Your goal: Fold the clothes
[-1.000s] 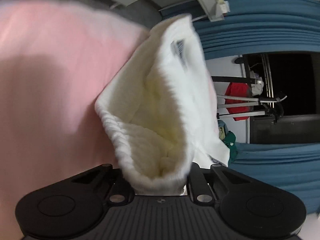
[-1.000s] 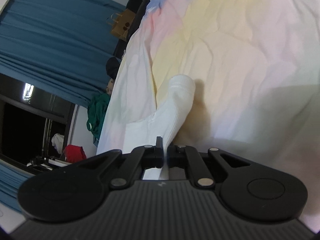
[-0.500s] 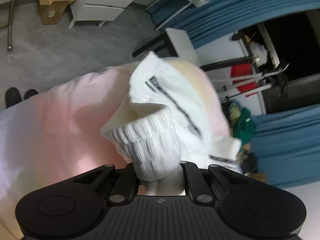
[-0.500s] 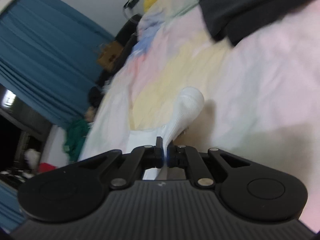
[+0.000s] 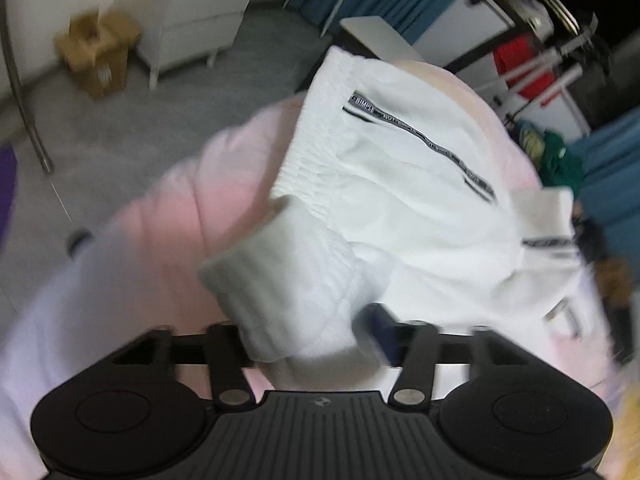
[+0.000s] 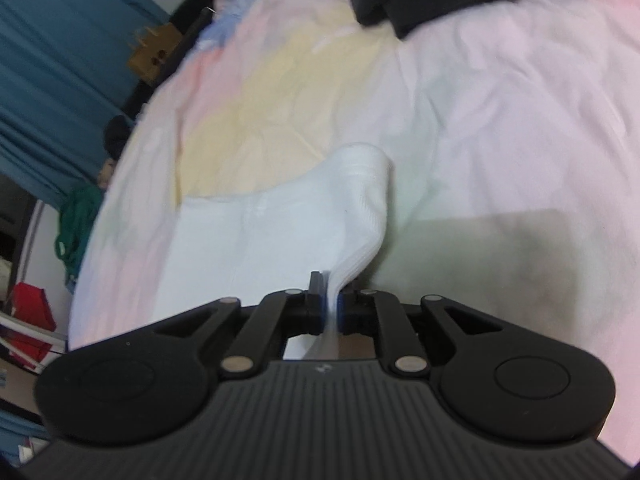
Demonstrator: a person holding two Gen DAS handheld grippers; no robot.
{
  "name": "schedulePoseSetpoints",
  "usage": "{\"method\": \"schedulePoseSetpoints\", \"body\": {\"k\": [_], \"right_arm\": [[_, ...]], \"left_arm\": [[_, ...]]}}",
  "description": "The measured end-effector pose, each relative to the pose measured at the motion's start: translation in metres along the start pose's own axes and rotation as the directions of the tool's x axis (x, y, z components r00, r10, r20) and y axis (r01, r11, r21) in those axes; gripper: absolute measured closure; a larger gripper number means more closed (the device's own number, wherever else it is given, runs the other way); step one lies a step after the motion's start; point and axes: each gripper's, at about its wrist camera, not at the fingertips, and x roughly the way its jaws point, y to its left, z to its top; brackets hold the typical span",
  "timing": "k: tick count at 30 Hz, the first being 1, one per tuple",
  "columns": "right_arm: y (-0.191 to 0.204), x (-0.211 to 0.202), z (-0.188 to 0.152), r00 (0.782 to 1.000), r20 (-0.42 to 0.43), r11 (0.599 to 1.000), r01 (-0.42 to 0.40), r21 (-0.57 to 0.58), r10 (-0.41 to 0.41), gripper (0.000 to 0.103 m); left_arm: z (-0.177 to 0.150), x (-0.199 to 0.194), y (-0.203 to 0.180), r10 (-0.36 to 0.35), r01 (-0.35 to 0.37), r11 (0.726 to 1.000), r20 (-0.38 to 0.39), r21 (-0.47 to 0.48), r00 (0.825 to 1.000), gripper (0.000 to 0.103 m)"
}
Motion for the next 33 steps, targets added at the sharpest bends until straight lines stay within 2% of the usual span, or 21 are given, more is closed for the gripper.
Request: {"method": "schedulePoseSetpoints", "body": {"k": [1,2,3,4,5,6,8,10,12,15,18,21,24,26,28,31,33], "right_arm": [[0.002,-0.005,0.002,1.0,0.024,1.0,-0.001,-0.013,0.002,0.081],[0.007,-0.013,0.003,0.998,0.063,1.0,-0.003,-0.031,0.005,0.067],[0.012,-0.021,0.003,0.995,0.102,0.999,-0.004,-0.048,0.009,0.047],[0.016,-0.03,0.001,0.989,0.15,0.997,0.001,-0.076,0.01,0.039],[0.022,-0.04,0.001,0.978,0.209,0.994,0.015,-0.111,0.008,0.027],[0.027,-0.048,0.0,0.966,0.258,0.99,0.027,-0.142,0.01,0.022],[0.037,-0.061,-0.002,0.947,0.318,0.981,0.025,-0.19,0.038,0.02],[0.045,-0.071,-0.005,0.938,0.333,0.972,-0.011,-0.236,0.092,0.02],[0.057,-0.082,-0.006,0.935,0.315,0.952,-0.067,-0.298,0.164,0.02],[0.071,-0.104,-0.021,0.912,0.271,0.898,-0.184,-0.399,0.308,0.02],[0.086,-0.125,-0.04,0.878,0.206,0.822,-0.29,-0.49,0.432,0.02],[0.098,-0.147,-0.065,0.84,0.157,0.745,-0.353,-0.566,0.518,0.02],[0.106,-0.169,-0.09,0.784,0.118,0.645,-0.403,-0.649,0.609,0.02],[0.109,-0.177,-0.099,0.757,0.084,0.595,-0.434,-0.676,0.648,0.02],[0.111,-0.182,-0.11,0.74,0.047,0.548,-0.452,-0.704,0.671,0.02],[0.117,-0.186,-0.129,0.735,0.001,0.487,-0.449,-0.75,0.679,0.02],[0.121,-0.187,-0.14,0.736,-0.028,0.457,-0.449,-0.768,0.676,0.02]], "left_arm": [[-0.004,-0.006,-0.004,0.008,-0.009,1.0,0.023,0.026,1.0,0.021],[-0.009,-0.013,-0.009,0.016,-0.018,0.998,0.046,0.052,0.999,0.02],[-0.013,-0.019,-0.013,0.023,-0.028,0.997,0.07,0.078,0.997,0.019],[-0.017,-0.025,-0.018,0.029,-0.039,0.994,0.093,0.103,0.995,0.016],[-0.021,-0.031,-0.022,0.035,-0.05,0.99,0.117,0.128,0.993,0.014],[-0.026,-0.038,-0.027,0.04,-0.062,0.986,0.141,0.153,0.989,0.011],[-0.034,-0.05,-0.035,0.048,-0.087,0.976,0.188,0.201,0.981,0.011],[-0.043,-0.063,-0.044,0.054,-0.113,0.962,0.235,0.247,0.97,0.009],[-0.051,-0.075,-0.053,0.057,-0.142,0.946,0.283,0.291,0.958,0.003],[-0.065,-0.092,-0.068,0.051,-0.182,0.917,0.348,0.356,0.936,0.002],[-0.083,-0.094,-0.097,0.004,-0.178,0.885,0.374,0.431,0.927,0.002],[-0.101,-0.086,-0.13,-0.089,-0.115,0.857,0.364,0.503,0.927,0.002],[-0.117,-0.071,-0.163,-0.193,-0.031,0.827,0.335,0.561,0.922,0.002],[-0.129,-0.058,-0.186,-0.245,0.012,0.807,0.317,0.591,0.916,0.002],[-0.138,-0.043,-0.209,-0.288,0.039,0.78,0.303,0.625,0.908,0.002],[-0.151,-0.021,-0.241,-0.34,0.071,0.737,0.278,0.672,0.898,0.002],[-0.154,-0.005,-0.256,-0.359,0.086,0.719,0.263,0.69,0.895,0.002]]}}
